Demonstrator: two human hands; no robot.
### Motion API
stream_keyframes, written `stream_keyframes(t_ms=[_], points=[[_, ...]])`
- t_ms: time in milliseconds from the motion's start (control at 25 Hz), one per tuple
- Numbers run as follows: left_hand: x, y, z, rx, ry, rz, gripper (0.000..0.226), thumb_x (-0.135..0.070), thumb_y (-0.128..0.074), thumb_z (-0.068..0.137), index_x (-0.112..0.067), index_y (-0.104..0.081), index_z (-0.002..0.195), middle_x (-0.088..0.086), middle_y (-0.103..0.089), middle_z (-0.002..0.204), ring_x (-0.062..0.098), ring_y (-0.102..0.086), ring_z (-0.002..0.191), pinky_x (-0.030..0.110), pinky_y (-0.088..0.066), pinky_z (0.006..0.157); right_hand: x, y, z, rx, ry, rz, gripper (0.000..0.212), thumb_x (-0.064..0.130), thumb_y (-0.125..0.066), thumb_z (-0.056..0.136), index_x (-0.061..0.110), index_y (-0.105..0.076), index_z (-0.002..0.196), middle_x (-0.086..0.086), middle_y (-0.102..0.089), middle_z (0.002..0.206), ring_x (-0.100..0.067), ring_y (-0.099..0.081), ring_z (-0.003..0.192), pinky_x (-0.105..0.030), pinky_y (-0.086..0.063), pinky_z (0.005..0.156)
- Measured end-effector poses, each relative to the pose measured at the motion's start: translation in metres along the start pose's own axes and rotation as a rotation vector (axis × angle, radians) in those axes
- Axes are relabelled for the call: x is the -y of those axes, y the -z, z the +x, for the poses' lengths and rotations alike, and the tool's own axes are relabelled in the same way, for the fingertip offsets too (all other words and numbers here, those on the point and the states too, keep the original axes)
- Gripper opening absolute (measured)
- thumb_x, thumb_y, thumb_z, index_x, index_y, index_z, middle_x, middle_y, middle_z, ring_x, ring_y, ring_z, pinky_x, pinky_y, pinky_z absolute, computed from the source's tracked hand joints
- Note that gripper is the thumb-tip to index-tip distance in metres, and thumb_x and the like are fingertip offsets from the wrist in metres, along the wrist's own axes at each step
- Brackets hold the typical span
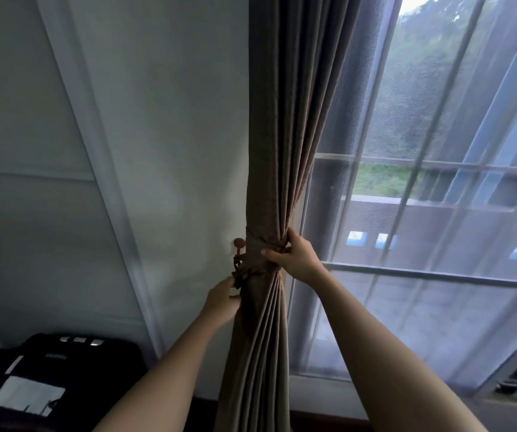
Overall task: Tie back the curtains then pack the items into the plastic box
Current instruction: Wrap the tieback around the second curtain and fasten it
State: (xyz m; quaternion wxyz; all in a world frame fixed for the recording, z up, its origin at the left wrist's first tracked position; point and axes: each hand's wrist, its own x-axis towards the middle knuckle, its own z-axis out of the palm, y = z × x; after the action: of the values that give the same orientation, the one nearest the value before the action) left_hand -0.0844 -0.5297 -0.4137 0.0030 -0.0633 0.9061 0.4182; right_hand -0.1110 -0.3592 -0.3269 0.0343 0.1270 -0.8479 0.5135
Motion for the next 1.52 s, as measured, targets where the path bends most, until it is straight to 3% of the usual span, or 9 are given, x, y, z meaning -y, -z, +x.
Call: stream_keyframes(t_ms=[160, 280, 440, 560, 720, 840, 1000, 1320, 1520], points=[[-0.001, 0.002, 0.016, -0.034, 0.140, -0.147, 0.031, -0.004, -0.040, 0.095, 0.009, -0.058, 0.116, 0.025, -0.059, 0.120, 0.036, -0.058, 0.108, 0.034, -0.044, 0.083, -0.003, -0.001, 0.000, -0.002, 0.006, -0.019, 0.051, 0.025, -0.073, 0.080, 0.013, -0.049, 0.123, 0.005, -0.058, 0.106, -0.014, -0.058, 0.092, -0.031, -0.052, 0.086], [0.003, 0.001, 0.033, -0.039, 0.268, -0.440, 0.027, -0.014, -0.051, 0.093, 0.000, -0.062, 0.113, 0.020, -0.065, 0.114, 0.028, -0.065, 0.091, 0.036, -0.056, 0.081, -0.004, -0.002, 0.000, 0.001, 0.010, -0.021, 0.052, 0.026, -0.073, 0.079, 0.015, -0.048, 0.124, 0.006, -0.057, 0.107, -0.013, -0.057, 0.093, -0.029, -0.051, 0.085], [0.004, -0.012, 0.045, -0.093, 0.303, -0.248, 0.013, -0.015, -0.060, 0.085, -0.007, -0.070, 0.087, 0.014, -0.071, 0.087, 0.028, -0.066, 0.080, 0.033, -0.052, 0.072, -0.005, -0.003, -0.001, -0.014, 0.020, -0.014, 0.051, 0.028, -0.073, 0.079, 0.015, -0.050, 0.122, 0.008, -0.058, 0.105, -0.010, -0.056, 0.091, -0.027, -0.050, 0.083], [-0.002, -0.011, 0.042, -0.089, 0.296, -0.241, 0.017, -0.012, -0.055, 0.089, -0.005, -0.068, 0.082, 0.016, -0.068, 0.088, 0.028, -0.065, 0.080, 0.033, -0.050, 0.074, -0.007, -0.002, -0.005, -0.005, 0.020, -0.013, 0.052, 0.027, -0.074, 0.079, 0.017, -0.049, 0.123, 0.010, -0.058, 0.104, -0.003, -0.055, 0.089, -0.022, -0.048, 0.080], [-0.006, 0.000, 0.017, -0.263, 0.275, -0.367, 0.019, -0.003, -0.047, 0.090, -0.006, -0.063, 0.099, 0.014, -0.064, 0.100, 0.028, -0.061, 0.089, 0.034, -0.050, 0.077, -0.028, -0.005, -0.016, 0.096, -0.094, 0.209, 0.059, -0.001, -0.063, 0.077, 0.017, -0.044, 0.130, 0.003, -0.060, 0.111, -0.012, -0.060, 0.102, -0.028, -0.053, 0.082], [-0.006, -0.013, -0.020, -0.218, 0.030, -0.269, 0.002, -0.012, -0.058, 0.087, -0.014, -0.057, 0.087, 0.005, -0.060, 0.090, 0.020, -0.057, 0.084, 0.025, -0.045, 0.067, -0.057, -0.016, -0.026, 0.114, -0.163, 0.044, 0.060, -0.018, -0.044, 0.078, 0.009, -0.046, 0.132, -0.010, -0.059, 0.122, -0.024, -0.059, 0.112, -0.018, -0.049, 0.074], [0.000, -0.037, -0.024, -0.160, -0.137, -0.038, 0.047, -0.031, -0.072, 0.080, -0.006, -0.052, 0.115, 0.009, -0.053, 0.111, 0.023, -0.057, 0.099, 0.028, -0.048, 0.081, -0.080, -0.015, -0.016, 0.095, -0.063, -0.263, 0.033, 0.003, -0.057, 0.085, 0.010, -0.059, 0.117, -0.006, -0.065, 0.111, -0.018, -0.061, 0.099, -0.025, -0.049, 0.085], [0.002, -0.062, -0.025, -0.281, -0.115, 0.105, 0.062, -0.010, -0.058, 0.088, -0.002, -0.031, 0.143, 0.020, -0.061, 0.116, 0.036, -0.062, 0.102, 0.037, -0.048, 0.085, -0.115, -0.045, -0.026, -0.014, 0.040, -0.306, 0.018, 0.017, -0.068, 0.076, 0.009, -0.057, 0.088, 0.001, -0.057, 0.088, -0.015, -0.055, 0.080, -0.028, -0.046, 0.073], [0.010, -0.070, -0.018, -0.294, -0.137, 0.170, 0.060, -0.005, -0.047, 0.093, -0.003, -0.022, 0.148, 0.022, -0.061, 0.118, 0.038, -0.063, 0.099, 0.039, -0.048, 0.085, -0.128, -0.071, -0.038, -0.107, -0.048, -0.339, 0.026, 0.009, -0.060, 0.077, 0.007, -0.057, 0.102, -0.008, -0.062, 0.095, -0.030, -0.061, 0.081, -0.041, -0.050, 0.071]])
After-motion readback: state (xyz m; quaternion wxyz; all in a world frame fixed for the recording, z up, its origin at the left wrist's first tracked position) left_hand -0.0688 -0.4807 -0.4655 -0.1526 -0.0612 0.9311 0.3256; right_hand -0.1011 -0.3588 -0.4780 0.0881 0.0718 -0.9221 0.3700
